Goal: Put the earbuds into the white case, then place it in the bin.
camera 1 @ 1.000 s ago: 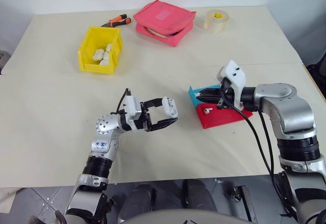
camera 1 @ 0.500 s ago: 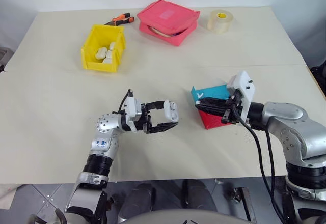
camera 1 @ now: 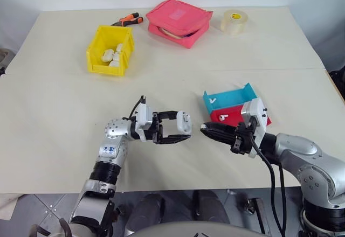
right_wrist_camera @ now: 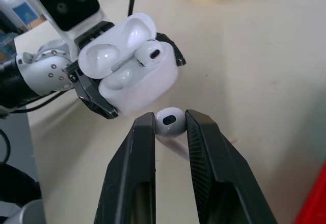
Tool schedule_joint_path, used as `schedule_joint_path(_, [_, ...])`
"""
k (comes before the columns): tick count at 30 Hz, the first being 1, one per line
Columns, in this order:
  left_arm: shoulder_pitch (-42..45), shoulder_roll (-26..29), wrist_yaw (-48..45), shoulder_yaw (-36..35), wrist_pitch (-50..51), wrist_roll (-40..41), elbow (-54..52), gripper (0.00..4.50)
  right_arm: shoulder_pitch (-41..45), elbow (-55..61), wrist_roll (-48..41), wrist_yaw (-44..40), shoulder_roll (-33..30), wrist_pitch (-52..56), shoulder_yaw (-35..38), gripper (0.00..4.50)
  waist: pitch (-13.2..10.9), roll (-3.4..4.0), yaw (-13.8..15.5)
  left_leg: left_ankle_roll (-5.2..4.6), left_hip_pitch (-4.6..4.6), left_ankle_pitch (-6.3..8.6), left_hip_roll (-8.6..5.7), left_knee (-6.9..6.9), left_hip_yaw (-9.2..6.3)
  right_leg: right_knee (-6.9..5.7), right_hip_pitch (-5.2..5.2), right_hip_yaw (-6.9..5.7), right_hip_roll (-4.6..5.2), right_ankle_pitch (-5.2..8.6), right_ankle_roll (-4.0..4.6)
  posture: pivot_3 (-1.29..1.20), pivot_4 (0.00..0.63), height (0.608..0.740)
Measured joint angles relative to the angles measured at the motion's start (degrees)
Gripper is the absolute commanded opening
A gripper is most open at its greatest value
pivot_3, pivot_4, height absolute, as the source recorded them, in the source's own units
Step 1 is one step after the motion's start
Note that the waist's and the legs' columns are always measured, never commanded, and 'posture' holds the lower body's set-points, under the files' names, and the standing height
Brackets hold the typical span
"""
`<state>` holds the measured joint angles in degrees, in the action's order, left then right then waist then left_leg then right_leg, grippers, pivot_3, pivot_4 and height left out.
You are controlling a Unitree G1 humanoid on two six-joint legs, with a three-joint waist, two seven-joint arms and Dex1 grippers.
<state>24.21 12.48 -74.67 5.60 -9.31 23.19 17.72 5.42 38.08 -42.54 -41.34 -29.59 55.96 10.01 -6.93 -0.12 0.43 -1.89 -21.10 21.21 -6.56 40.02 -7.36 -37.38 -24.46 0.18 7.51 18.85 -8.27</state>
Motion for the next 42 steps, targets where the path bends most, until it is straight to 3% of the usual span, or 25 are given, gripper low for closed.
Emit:
schedule_joint_path(6, [0.0, 0.0, -0.6, 0.1, 0.3, 0.0, -0.1, 2.8, -1.3, 2.8, -5.3, 5.6, 4.5, -0.9, -0.5, 0.49, 0.0, 0.02, 0.1, 0.0, 0.02, 0.0, 0.02, -0.02, 0.0, 0.01, 0.0, 0.0, -0.02, 0.0, 0.0, 0.0, 0.15, 0.74])
schedule_joint_path(20, [0.0, -0.5, -1.2, 0.1, 0.5, 0.0, -0.2, 2.8, -1.3, 5.3, -16.3, 16.0, 5.8, -2.3, -0.6, 0.49, 0.0, 0.03, 0.4, 0.0, 0.02, 0.0, 0.01, -0.04, 0.0, 0.06, 0.02, 0.0, -0.04, 0.0, 0.0, 0.0, 0.15, 0.74])
schedule_joint_path(28, [0.0, -1.1, -1.2, 0.1, 0.1, 0.0, -0.1, 2.8, -1.9, 5.3, -19.5, 18.0, 4.7, -2.9, -1.9, 0.49, 0.0, 0.03, 0.8, 0.0, 0.02, 0.0, 0.02, -0.04, 0.0, 0.08, 0.02, 0.0, -0.05, 0.0, 0.0, 0.0, 0.15, 0.74])
schedule_joint_path(42, [-0.4, -1.2, -1.1, 0.2, 0.0, 0.0, -1.4, 2.8, -2.3, 3.4, -17.8, 17.3, 3.9, -6.2, -6.3, 0.49, -0.1, 0.02, 0.8, 0.0, 0.02, 0.0, 0.02, -0.05, 0.0, 0.14, 0.04, -0.01, -0.07, 0.0, 0.0, 0.0, 0.15, 0.74])
